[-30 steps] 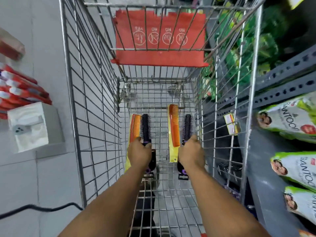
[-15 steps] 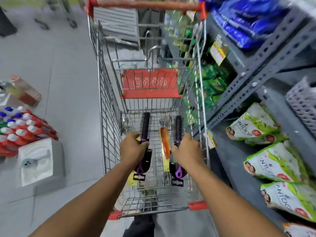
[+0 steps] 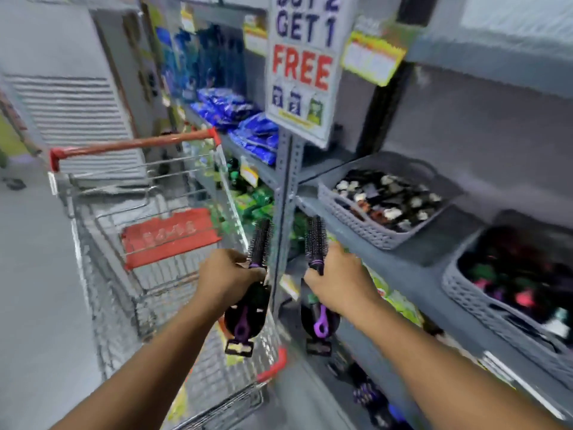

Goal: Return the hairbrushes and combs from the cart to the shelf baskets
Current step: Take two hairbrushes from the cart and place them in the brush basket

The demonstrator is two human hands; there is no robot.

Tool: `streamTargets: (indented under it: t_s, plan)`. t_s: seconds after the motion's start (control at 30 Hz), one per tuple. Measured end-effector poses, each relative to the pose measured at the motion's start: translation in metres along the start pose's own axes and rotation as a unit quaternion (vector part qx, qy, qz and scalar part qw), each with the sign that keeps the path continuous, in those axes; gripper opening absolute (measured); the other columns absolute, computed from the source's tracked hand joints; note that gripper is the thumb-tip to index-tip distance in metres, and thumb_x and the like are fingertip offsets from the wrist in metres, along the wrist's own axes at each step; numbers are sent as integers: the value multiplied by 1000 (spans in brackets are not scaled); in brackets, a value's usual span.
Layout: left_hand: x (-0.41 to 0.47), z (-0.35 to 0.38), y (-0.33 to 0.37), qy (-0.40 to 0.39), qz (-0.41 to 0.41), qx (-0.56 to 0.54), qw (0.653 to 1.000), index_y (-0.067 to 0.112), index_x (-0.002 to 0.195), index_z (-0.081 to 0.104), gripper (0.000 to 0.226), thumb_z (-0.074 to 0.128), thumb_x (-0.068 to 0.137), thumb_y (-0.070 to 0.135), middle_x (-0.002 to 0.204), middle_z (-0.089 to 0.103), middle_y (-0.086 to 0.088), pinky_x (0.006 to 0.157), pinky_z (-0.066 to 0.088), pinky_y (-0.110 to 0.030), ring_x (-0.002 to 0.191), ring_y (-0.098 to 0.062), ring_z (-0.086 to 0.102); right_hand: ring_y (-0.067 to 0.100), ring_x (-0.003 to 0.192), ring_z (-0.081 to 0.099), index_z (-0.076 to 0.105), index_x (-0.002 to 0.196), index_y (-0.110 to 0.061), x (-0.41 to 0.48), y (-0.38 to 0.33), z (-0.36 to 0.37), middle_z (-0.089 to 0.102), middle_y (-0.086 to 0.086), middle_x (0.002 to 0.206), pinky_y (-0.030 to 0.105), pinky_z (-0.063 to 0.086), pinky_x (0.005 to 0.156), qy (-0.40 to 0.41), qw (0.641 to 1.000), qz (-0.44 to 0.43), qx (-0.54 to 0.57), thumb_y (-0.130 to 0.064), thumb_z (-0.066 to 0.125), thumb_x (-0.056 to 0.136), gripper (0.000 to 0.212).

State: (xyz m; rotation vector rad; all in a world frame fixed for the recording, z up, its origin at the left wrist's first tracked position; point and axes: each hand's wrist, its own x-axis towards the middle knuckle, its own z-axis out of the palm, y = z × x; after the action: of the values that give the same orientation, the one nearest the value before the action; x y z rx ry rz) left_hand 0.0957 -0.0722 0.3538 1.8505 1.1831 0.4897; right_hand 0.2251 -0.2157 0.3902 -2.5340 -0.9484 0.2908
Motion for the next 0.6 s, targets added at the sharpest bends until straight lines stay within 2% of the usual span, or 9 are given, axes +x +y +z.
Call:
streamTargets:
  t_s: [0.13, 0.17, 0.23, 0.3, 0.4, 0.47, 0.53, 0.6]
  plan:
    - [-24, 38, 61, -79, 60, 1, 995, 7, 72, 73, 30, 86, 59, 31, 60, 68, -8, 61, 53, -36, 60, -21, 64, 39, 86, 61, 44, 104, -9, -31, 51, -55, 64, 18, 98, 37, 38, 59, 67, 997, 34, -11, -39, 58, 82, 40]
    - [-31, 48, 74, -95, 67, -3, 993, 8, 68, 72, 29, 86, 58, 32, 60, 69, -9, 60, 54, -37, 60, -25, 67, 39, 86, 62, 44, 103, -9, -38, 63, -66, 64, 18, 97, 37, 39, 59, 77, 996, 42, -14, -38, 58, 81, 38]
    - [-43, 71, 99, -126, 88, -9, 988, 10, 69, 71, 29, 86, 58, 32, 70, 73, -14, 70, 58, -42, 74, -31, 71, 40, 86, 62, 44, 101, -8, -52, 87, -87, 65, 19, 97, 39, 43, 61, 99, 993, 64, -17, -35, 57, 81, 36]
    - [-55, 93, 121, -144, 100, -14, 984, 12, 78, 72, 32, 88, 59, 32, 75, 71, -8, 79, 59, -41, 81, -29, 70, 40, 86, 62, 43, 96, -9, -63, 108, -105, 65, 18, 97, 38, 42, 61, 125, 988, 85, -18, -33, 58, 80, 33]
    - [-73, 131, 154, -185, 121, -10, 975, 21, 66, 59, 30, 87, 63, 32, 73, 66, -2, 81, 58, -40, 78, -23, 66, 37, 76, 58, 39, 93, -10, -79, 143, -129, 60, 14, 86, 36, 39, 60, 149, 981, 126, -16, -33, 58, 81, 32]
    - [-82, 156, 174, -209, 136, -13, 968, 17, 62, 63, 28, 87, 64, 31, 69, 65, -2, 75, 55, -35, 75, -22, 64, 30, 62, 50, 39, 94, -11, -88, 165, -143, 51, 4, 74, 35, 38, 55, 163, 975, 150, -16, -34, 58, 83, 33]
    - [-88, 179, 194, -229, 158, -14, 960, 8, 69, 71, 28, 88, 62, 30, 66, 64, -3, 69, 51, -31, 74, -22, 64, 22, 53, 45, 38, 96, -11, -95, 186, -155, 45, -1, 66, 33, 35, 48, 182, 968, 174, -16, -35, 59, 84, 34]
    - [-92, 204, 214, -248, 171, -10, 954, 0, 72, 73, 36, 88, 60, 29, 69, 68, -11, 73, 54, -36, 78, -28, 68, 22, 53, 48, 40, 105, -8, -101, 206, -167, 46, -1, 63, 32, 34, 47, 193, 962, 193, -12, -36, 59, 85, 39]
